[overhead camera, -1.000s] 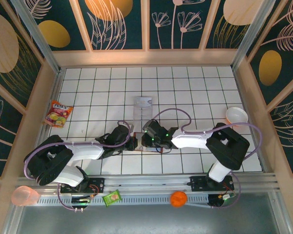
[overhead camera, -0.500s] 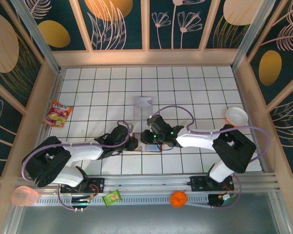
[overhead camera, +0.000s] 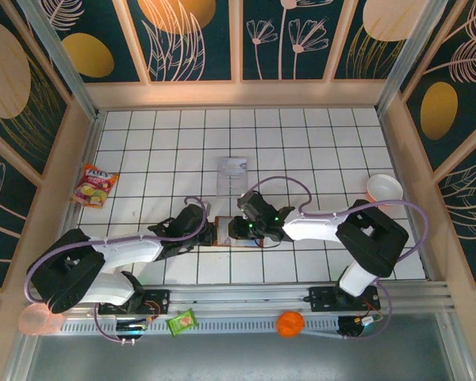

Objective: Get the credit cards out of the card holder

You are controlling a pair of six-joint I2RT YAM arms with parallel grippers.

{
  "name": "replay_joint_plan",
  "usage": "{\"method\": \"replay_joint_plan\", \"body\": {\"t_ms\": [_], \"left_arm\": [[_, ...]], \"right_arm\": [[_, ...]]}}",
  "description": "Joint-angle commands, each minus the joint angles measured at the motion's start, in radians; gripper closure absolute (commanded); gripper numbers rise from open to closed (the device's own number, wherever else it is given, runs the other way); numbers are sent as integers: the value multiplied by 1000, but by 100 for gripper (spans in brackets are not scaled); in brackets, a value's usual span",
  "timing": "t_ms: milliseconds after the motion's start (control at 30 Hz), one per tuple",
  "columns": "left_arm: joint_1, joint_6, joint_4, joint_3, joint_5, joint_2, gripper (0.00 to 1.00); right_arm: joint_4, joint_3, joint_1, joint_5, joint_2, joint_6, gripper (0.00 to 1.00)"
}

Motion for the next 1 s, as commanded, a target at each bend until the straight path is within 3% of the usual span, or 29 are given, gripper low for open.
{"method": "replay_joint_plan", "body": {"t_ms": [0, 367, 700, 967], "left_arm": [[6, 11, -13, -12, -15, 19, 89], [5, 17, -7, -16, -3, 36, 91], [9, 19, 3, -18, 3, 58, 94], [17, 25, -25, -6, 0, 13, 94]], "right_arm": [[-5, 3, 8, 15, 22, 6, 78], [-26, 7, 9, 26, 50, 18, 78], [-172, 30, 59, 230, -23, 74, 77], [-160, 26, 74, 266, -70, 54, 73]]}}
